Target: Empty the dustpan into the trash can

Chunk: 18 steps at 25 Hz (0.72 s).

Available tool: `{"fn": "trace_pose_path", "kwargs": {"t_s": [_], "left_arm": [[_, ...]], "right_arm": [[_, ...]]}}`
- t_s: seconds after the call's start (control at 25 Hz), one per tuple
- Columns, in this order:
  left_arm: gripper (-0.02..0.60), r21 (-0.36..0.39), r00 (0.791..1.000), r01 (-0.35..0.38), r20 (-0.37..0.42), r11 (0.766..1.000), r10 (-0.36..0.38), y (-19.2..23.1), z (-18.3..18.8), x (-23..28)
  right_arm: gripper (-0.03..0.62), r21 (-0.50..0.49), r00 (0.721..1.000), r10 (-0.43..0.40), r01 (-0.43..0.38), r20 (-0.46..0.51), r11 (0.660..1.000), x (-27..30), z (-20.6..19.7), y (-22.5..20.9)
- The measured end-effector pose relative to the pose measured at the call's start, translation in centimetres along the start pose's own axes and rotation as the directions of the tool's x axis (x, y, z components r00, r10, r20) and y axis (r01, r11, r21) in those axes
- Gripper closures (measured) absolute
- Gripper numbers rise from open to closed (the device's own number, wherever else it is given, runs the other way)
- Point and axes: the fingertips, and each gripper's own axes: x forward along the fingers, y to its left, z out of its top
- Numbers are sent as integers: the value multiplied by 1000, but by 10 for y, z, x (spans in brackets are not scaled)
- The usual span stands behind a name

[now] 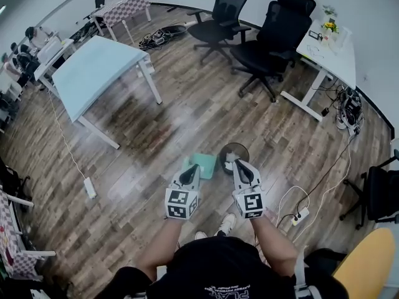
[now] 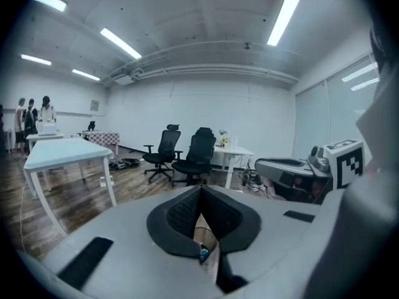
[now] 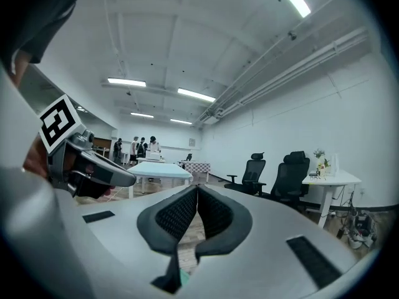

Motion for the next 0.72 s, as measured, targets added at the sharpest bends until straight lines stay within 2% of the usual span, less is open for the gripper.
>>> {"fn": "trace_pose_path", "kwargs": {"t_s": [0.16,0.36,0.48,0.72], "left_arm": [[558,26,999,13,38,1000,-14,-6,4,-31],[558,37,994,63,83,997,-66,-5,8,-66],[558,70,993,63,94,996,-70,-4,6,-80],[558,74,992,68,106,995,-75,-6,3,-100]], "right_arm": [[571,-10,1000,4,-4,-4,1000,-20,10,24],[572,17,1000,-1,1,-10,1000,-36,19,55],[571,11,1000,2,-2,-2,1000,-45,28,71],[571,-24,1000,-2,2,4,1000,-59,36,93]]}}
